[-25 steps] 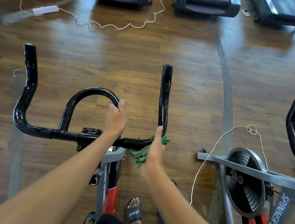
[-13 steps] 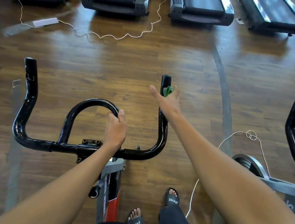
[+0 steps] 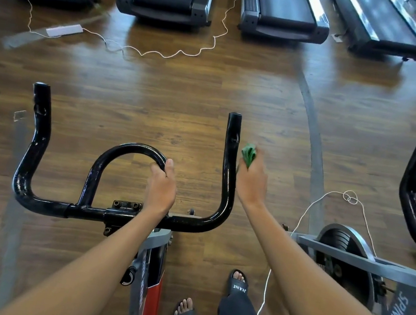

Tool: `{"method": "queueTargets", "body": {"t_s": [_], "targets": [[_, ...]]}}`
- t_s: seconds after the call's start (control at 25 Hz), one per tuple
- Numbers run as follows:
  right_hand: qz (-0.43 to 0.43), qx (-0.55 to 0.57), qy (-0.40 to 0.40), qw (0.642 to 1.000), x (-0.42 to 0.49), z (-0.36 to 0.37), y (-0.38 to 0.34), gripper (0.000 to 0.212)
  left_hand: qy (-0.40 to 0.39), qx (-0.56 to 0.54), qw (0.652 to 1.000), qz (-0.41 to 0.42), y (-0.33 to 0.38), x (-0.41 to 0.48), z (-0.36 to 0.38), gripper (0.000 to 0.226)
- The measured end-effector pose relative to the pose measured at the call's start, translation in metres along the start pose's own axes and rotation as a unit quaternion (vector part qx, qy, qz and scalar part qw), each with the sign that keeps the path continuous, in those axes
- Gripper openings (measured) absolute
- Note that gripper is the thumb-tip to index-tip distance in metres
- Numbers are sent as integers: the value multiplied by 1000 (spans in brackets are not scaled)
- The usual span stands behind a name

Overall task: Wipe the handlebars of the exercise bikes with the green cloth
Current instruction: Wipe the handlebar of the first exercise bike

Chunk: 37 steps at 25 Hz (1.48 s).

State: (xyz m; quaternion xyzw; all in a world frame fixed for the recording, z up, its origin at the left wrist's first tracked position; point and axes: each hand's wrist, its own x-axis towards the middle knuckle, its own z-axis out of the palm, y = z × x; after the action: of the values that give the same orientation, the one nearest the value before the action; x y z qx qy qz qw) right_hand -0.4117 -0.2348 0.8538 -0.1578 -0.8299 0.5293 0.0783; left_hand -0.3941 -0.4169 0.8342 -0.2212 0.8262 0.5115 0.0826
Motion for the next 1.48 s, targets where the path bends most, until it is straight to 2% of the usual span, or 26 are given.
{"method": "queueTargets", "body": {"t_s": [0.08, 0.12, 0.2, 0.28, 0.36, 0.52, 0.6, 0.72, 0.8, 0.84, 0.88, 0.92, 1.0, 1.08, 1.16, 1.28, 1.4, 1.48], "targets": [[-137, -63, 53, 987, 6, 2, -18, 53, 3, -2, 1000, -3, -1, 1, 0, 43], [-202, -129, 47, 970, 11, 8, -21, 61, 4, -1, 1000, -4, -1, 2, 0, 44], [-267, -278, 7, 923, 22, 20, -16, 73, 2, -5, 1000, -4, 0, 1, -1, 40], [-284, -338, -18, 897, 28, 26, 0, 76, 3, -14, 1000, 1, 2, 0, -1, 37], [-292, -352, -46, 888, 24, 25, 12, 74, 1, -21, 1000, 7, 2, 0, -1, 42], [-254, -337, -70, 904, 3, 22, 23, 73, 11, -21, 1000, 8, 0, 2, 1, 49], [-220, -278, -69, 932, -7, 16, 21, 70, 8, -24, 1000, 4, 1, 3, 0, 50], [-128, -71, -45, 988, -14, -6, -9, 50, 11, -3, 1000, -12, 4, -1, 0, 52], [-31, 19, -71, 997, -17, -25, -32, 34, 93, 55, 994, 1, 4, -5, 1, 51], [22, 74, -86, 993, -17, -33, -39, 27, 145, 68, 986, 34, 7, -11, 1, 46], [85, 138, -100, 982, -16, -38, -43, 22, 174, 56, 979, 88, 13, -20, 2, 38], [150, 206, -117, 960, -16, -39, -45, 22, 161, 24, 975, 151, 22, -30, 2, 28], [249, 323, -163, 898, -23, -36, -45, 31, 62, -43, 965, 250, 44, -55, 7, 17], [290, 394, -202, 848, -34, -31, -46, 42, -6, -53, 957, 287, 60, -77, 12, 19], [291, 437, -242, 816, -43, -29, -49, 55, -8, -13, 961, 277, 66, -83, 14, 25], [276, 461, -274, 798, -58, -30, -48, 75, 9, 55, 969, 243, 59, -74, 8, 14], [281, 463, -260, 799, -74, -23, -42, 68, 22, 82, 971, 224, 59, -71, 2, 8], [294, 482, -237, 790, -81, -16, -39, 63, 7, 60, 979, 197, 61, -70, 2, 7]]}}
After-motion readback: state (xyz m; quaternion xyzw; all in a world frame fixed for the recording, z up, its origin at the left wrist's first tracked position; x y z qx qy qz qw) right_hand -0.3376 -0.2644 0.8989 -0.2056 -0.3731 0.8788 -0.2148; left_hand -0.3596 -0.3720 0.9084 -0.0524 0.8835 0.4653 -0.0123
